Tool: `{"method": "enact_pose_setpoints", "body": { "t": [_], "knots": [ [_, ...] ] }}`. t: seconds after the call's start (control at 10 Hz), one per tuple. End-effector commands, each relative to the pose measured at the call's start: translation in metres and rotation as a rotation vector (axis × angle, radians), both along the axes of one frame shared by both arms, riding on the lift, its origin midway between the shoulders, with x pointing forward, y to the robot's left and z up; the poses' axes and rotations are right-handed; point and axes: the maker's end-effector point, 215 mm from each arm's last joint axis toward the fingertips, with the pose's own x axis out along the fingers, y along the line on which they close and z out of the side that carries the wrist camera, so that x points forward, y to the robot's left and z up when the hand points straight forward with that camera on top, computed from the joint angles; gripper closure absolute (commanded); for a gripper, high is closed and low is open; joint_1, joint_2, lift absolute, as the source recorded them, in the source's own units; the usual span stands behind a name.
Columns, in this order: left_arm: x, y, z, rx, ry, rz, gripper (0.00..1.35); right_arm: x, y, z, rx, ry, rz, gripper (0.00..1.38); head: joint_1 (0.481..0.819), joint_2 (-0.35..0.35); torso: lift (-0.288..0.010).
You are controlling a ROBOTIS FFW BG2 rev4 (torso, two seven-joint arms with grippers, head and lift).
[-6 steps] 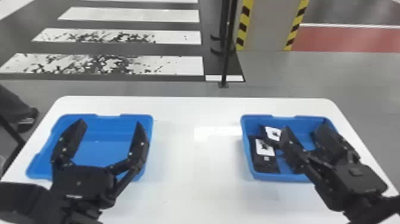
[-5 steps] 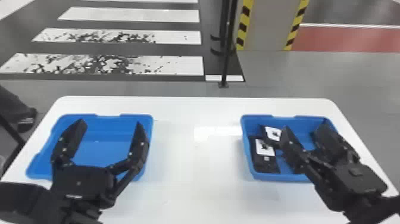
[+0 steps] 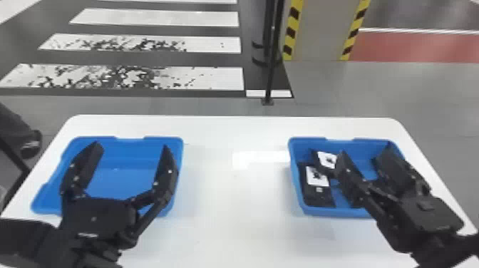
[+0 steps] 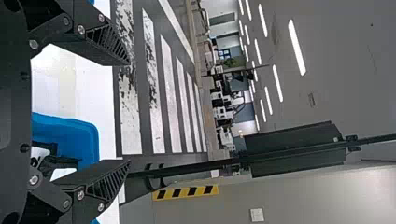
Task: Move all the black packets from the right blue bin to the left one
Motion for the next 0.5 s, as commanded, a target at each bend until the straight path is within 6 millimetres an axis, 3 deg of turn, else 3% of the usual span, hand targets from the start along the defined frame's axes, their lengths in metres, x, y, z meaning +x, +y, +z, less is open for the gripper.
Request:
{"method": "enact_pose_setpoints", "body": {
  "t": [0.0,0.2,0.4],
  "knots": [
    [0.0,0.0,0.0,0.0,0.0,0.0,0.02,0.0,0.0,0.0,0.0,0.001,-0.001,0.3,0.695,-0.035,-0.14],
    [0.0,0.001,0.001,0.0,-0.003,0.003,0.02,0.002,0.0,-0.006,-0.001,0.021,-0.003,0.3,0.695,-0.034,-0.14],
    [0.0,0.001,0.001,0.002,-0.003,0.003,0.02,0.02,0.002,-0.024,-0.008,0.072,0.016,0.3,0.695,-0.033,-0.14]
  ]
}}
